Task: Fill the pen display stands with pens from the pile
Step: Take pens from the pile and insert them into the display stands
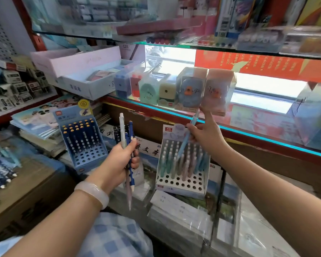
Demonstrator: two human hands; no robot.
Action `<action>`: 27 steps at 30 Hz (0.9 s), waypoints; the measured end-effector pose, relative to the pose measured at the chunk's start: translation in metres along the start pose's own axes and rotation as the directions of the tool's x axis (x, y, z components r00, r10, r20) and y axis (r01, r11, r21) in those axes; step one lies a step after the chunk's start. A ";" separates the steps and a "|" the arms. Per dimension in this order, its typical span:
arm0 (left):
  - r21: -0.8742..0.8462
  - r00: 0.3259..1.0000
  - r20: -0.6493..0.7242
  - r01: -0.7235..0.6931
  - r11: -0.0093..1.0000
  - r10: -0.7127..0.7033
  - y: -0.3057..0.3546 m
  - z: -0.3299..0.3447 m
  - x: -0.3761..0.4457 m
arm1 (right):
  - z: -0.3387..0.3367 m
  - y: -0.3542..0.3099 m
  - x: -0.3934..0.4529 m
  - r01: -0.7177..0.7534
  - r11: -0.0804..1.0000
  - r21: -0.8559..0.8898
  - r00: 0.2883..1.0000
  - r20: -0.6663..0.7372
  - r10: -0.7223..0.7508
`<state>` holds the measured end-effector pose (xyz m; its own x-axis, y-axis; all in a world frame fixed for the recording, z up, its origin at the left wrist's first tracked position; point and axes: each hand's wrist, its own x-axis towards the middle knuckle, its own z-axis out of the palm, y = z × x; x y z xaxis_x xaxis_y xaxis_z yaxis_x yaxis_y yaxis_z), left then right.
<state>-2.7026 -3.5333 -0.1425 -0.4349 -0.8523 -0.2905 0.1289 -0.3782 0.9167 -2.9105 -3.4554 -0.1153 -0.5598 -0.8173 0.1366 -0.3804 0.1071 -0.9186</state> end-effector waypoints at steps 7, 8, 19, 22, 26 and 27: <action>0.029 1.000 0.025 0.000 1.000 0.000 -0.005 0.037 0.001 | -0.033 0.038 -0.019 0.144 0.963 -0.229 0.981 -0.094 -0.169; 0.039 0.999 0.036 -0.002 0.999 0.001 -0.006 0.041 0.000 | -0.035 0.044 -0.021 0.166 0.949 -0.268 0.976 -0.095 -0.197; 0.124 0.996 0.087 -0.032 0.992 0.021 -0.015 0.050 0.002 | -0.031 0.085 -0.040 0.126 0.881 -0.457 0.986 -0.039 -0.161; 0.131 0.996 0.089 -0.016 0.991 0.004 -0.017 0.050 0.003 | -0.028 0.088 -0.040 0.082 0.896 -0.436 0.992 -0.055 -0.118; 0.140 0.996 0.093 -0.004 0.990 -0.009 -0.019 0.050 0.004 | -0.027 0.089 -0.039 0.051 0.919 -0.391 0.993 -0.081 -0.089; 0.132 0.995 0.094 0.004 0.991 -0.016 -0.019 0.050 0.004 | -0.027 0.090 -0.038 0.038 0.923 -0.383 0.993 -0.086 -0.077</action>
<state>-2.7519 -3.5116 -0.1476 -0.5185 -0.8084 -0.2784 0.0085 -0.3305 0.9438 -2.9430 -3.3994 -0.1934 -0.5900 -0.7715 0.2382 -0.6546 0.2844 -0.7005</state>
